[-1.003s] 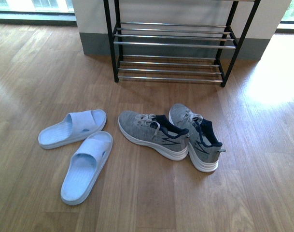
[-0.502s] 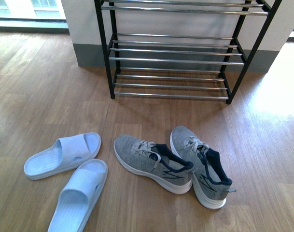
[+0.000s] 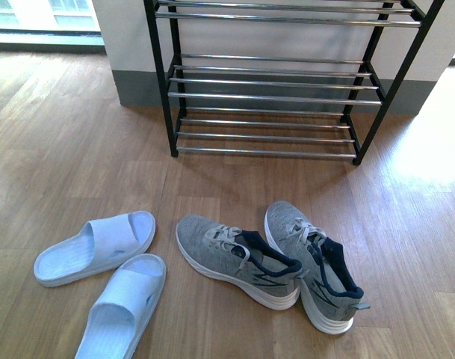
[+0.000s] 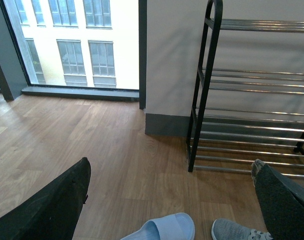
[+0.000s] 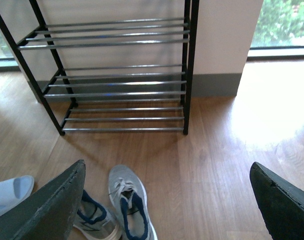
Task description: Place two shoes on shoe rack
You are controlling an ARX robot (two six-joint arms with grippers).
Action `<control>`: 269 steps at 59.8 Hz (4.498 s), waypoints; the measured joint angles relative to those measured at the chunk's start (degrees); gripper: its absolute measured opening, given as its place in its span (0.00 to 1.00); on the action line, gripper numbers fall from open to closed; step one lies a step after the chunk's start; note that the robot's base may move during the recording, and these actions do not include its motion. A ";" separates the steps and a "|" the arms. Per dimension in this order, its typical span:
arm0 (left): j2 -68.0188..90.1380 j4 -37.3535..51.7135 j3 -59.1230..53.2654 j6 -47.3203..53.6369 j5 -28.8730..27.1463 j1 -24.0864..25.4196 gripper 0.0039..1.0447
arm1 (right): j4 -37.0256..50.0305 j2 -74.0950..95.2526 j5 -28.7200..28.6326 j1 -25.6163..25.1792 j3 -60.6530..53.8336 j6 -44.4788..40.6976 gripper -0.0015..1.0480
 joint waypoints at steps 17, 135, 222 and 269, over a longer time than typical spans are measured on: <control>0.00 0.00 0.00 0.02 0.02 0.00 0.91 | 30.45 58.69 -4.26 -1.68 10.10 2.08 0.91; 0.00 0.00 0.00 0.02 0.00 0.00 0.91 | 30.32 144.32 -8.44 -3.34 63.39 -4.42 0.54; 0.00 0.00 0.00 0.02 0.02 0.00 0.91 | 16.94 55.19 -21.22 -16.79 16.24 4.00 0.01; 0.00 0.00 0.00 0.02 -0.13 0.00 0.91 | 11.19 42.38 -23.80 -18.62 14.69 3.15 0.01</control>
